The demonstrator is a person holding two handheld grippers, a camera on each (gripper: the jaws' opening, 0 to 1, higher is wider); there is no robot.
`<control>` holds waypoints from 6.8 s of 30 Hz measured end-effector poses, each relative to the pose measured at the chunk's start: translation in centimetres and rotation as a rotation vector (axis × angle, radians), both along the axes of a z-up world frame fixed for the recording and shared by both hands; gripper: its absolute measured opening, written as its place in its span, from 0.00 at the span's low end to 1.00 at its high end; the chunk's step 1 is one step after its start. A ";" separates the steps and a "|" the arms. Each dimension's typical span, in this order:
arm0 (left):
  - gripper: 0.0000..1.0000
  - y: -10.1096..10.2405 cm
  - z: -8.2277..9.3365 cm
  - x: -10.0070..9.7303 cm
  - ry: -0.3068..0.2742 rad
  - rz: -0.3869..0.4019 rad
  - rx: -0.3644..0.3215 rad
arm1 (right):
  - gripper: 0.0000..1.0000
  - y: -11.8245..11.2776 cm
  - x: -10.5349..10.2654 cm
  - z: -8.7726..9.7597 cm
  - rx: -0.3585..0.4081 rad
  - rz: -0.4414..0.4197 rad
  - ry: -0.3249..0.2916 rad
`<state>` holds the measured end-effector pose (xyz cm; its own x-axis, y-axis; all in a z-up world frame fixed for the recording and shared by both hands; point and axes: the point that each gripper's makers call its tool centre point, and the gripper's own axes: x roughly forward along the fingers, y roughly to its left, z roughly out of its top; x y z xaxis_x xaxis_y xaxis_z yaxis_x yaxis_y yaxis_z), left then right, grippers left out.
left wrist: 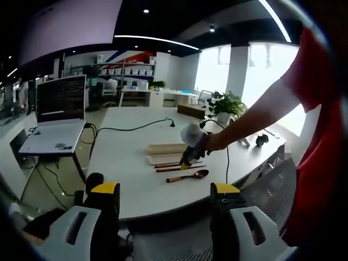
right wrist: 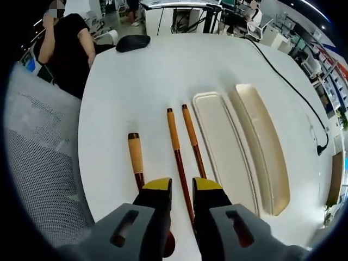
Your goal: Arrange the utensils inside the cutlery case until each visible utensil rests in its matching compartment.
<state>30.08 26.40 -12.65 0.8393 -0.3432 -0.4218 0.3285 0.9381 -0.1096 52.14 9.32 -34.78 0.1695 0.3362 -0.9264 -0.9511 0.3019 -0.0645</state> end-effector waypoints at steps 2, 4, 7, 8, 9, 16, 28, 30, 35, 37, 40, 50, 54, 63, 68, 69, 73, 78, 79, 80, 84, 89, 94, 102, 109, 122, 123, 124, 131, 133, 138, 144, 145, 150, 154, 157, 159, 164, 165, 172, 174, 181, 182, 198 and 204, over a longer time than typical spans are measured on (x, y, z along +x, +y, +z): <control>0.69 0.0 0.0 0.0 0.001 0.003 -0.001 | 0.12 0.1 0.0 -0.2 -0.009 0.008 -0.001; 0.69 0.2 -0.1 -0.1 0.004 0.010 0.000 | 0.12 0.3 -0.1 -0.4 -0.009 0.014 0.007; 0.69 0.3 -0.1 -0.2 0.007 0.018 -0.001 | 0.12 0.3 0.0 -0.7 -0.033 0.032 0.000; 0.69 0.3 -0.1 -0.3 0.008 0.019 -0.001 | 0.12 0.2 0.0 -0.8 -0.038 0.034 0.004; 0.69 0.3 -0.1 -0.3 0.008 0.020 -0.001 | 0.12 0.2 0.1 -0.8 -0.041 0.034 0.006; 0.69 0.5 0.0 -0.3 0.009 0.031 0.000 | 0.11 0.0 0.1 -1.3 -0.056 0.050 0.016; 0.69 0.4 0.0 -0.4 0.008 0.033 -0.004 | 0.06 0.2 -0.5 -1.5 -0.080 0.041 0.100; 0.69 0.3 -0.1 -0.5 0.013 0.029 0.002 | 0.04 0.3 -0.3 -1.4 -0.091 0.032 0.104; 0.69 0.5 -0.1 -0.6 0.015 0.033 0.007 | 0.02 0.3 -0.4 -1.4 -0.131 0.014 0.088; 0.69 0.5 0.1 -0.5 0.013 0.031 0.010 | 0.02 0.3 -0.3 -1.5 -0.138 0.015 0.082; 0.69 0.5 0.2 -0.5 0.015 0.030 0.013 | 0.01 0.2 -0.5 -1.4 -0.126 0.060 0.057; 0.68 0.5 0.1 0.6 0.015 0.022 0.015 | 0.01 0.4 -0.3 -1.5 -0.150 0.062 0.099; 0.68 0.7 0.8 0.9 0.000 0.018 0.033 | 0.01 0.3 -0.4 -1.4 -0.184 0.036 0.128; 0.68 0.5 0.4 -0.2 0.012 0.029 0.024 | 0.02 0.3 -0.4 -1.4 -0.206 0.007 0.124; 0.68 0.2 0.2 -0.3 0.015 0.032 0.015 | 0.02 0.2 -0.5 -1.5 -0.193 0.008 0.115; 0.67 0.2 0.2 -0.3 0.015 0.030 0.017 | 0.02 0.2 -0.4 -1.5 -0.189 0.005 0.112; 0.67 -0.1 0.6 -0.4 0.008 0.023 0.017 | 0.01 0.1 -0.3 -1.5 -0.163 0.053 0.094; 0.67 0.0 0.8 -0.5 -0.005 0.038 0.011 | 0.01 0.2 -0.1 -1.6 -0.150 0.054 0.079; 0.67 0.0 0.8 -0.5 -0.005 0.041 0.004 | 0.01 0.3 -0.1 -1.7 -0.151 0.062 0.074; 0.67 -0.2 0.8 -0.5 -0.003 0.038 -0.006 | 0.01 0.3 -0.1 -1.7 -0.153 0.062 0.071; 0.68 -0.5 0.6 -0.7 0.000 0.027 -0.002 | 0.01 0.2 -0.2 -1.5 -0.158 0.062 0.068; 0.72 -0.5 1.1 -0.6 -0.018 0.026 -0.014 | 0.01 0.1 -0.4 -1.3 -0.102 0.036 0.058; 0.74 -0.4 1.1 -0.6 -0.013 0.027 -0.012 | 0.01 0.3 -0.4 -1.3 -0.136 0.130 0.018; 0.74 -0.1 1.5 -0.4 -0.024 0.031 0.001 | 0.00 -0.1 -0.1 -1.3 -0.224 0.236 -0.034; 0.72 0.3 1.6 -0.3 -0.031 0.043 -0.004 | 0.00 -0.1 -0.9 -0.4 -0.159 0.180 0.002; 0.73 -0.1 1.9 0.2 -0.039 0.019 0.027 | 0.00 -0.4 -0.8 0.3 -0.156 0.160 -0.036; 0.73 -0.2 1.9 0.2 -0.039 0.019 0.028 | 0.00 -0.4 -0.6 0.3 -0.155 0.160 -0.040; 0.73 -0.2 1.8 0.2 -0.038 0.020 0.025 | 0.00 -0.5 -0.6 0.4 -0.158 0.168 -0.058; 0.72 -0.2 1.6 0.0 -0.032 0.023 0.014 | 0.00 -0.7 -1.0 1.5 -0.160 0.193 -0.114; 0.72 -0.2 1.5 0.0 -0.032 0.022 0.013 | 0.00 -0.6 -1.4 2.0 -0.156 0.203 -0.121; 0.72 0.0 1.6 0.0 -0.032 0.022 0.021 | 0.00 -0.6 -1.5 2.9 -0.174 0.242 -0.154; 0.72 0.2 1.6 0.1 -0.035 0.021 0.020 | 0.00 -0.5 -1.0 4.1 -0.154 0.228 -0.175; 0.71 0.2 1.6 0.1 -0.033 0.020 0.018 | 0.00 -0.6 -1.0 4.1 -0.154 0.225 -0.174; 0.71 0.1 1.5 0.0 -0.029 0.014 0.022 | 0.00 -0.6 -1.2 4.5 -0.144 0.216 -0.174; 0.71 0.1 1.5 0.1 -0.032 0.016 0.022 | 0.00 -0.5 -1.2 4.6 -0.142 0.219 -0.176; 0.71 0.0 1.5 0.0 -0.033 0.011 0.024 | 0.00 -0.3 -1.3 4.9 -0.137 0.226 -0.181; 0.71 0.0 1.5 0.0 -0.035 0.010 0.027 | 0.00 -0.2 -1.2 5.0 -0.133 0.228 -0.184; 0.71 0.1 1.3 0.0 -0.030 0.015 0.023 | 0.00 -0.2 -0.6 5.2 -0.125 0.232 -0.195; 0.71 0.0 1.3 0.0 -0.030 0.013 0.023 | 0.00 -0.2 -0.5 5.3 -0.123 0.231 -0.195; 0.70 0.0 1.1 0.0 -0.027 0.011 0.031 | 0.00 -0.1 -0.4 5.9 -0.109 0.218 -0.197; 0.70 0.1 1.1 0.0 -0.028 0.011 0.032 | 0.00 -0.1 -0.4 5.9 -0.108 0.217 -0.198; 0.70 0.0 1.0 0.0 -0.024 0.010 0.029 | 0.00 0.2 -0.9 6.3 -0.095 0.212 -0.194; 0.70 0.0 1.0 0.0 -0.023 0.009 0.029 | 0.00 0.3 -1.1 6.4 -0.095 0.212 -0.193; 0.69 -0.2 0.7 -0.1 -0.019 -0.001 0.031 | 0.00 0.1 -1.0 7.8 -0.072 0.197 -0.202; 0.69 -0.4 0.7 0.0 -0.021 -0.005 0.026 | 0.00 0.0 -1.0 8.1 -0.068 0.197 -0.213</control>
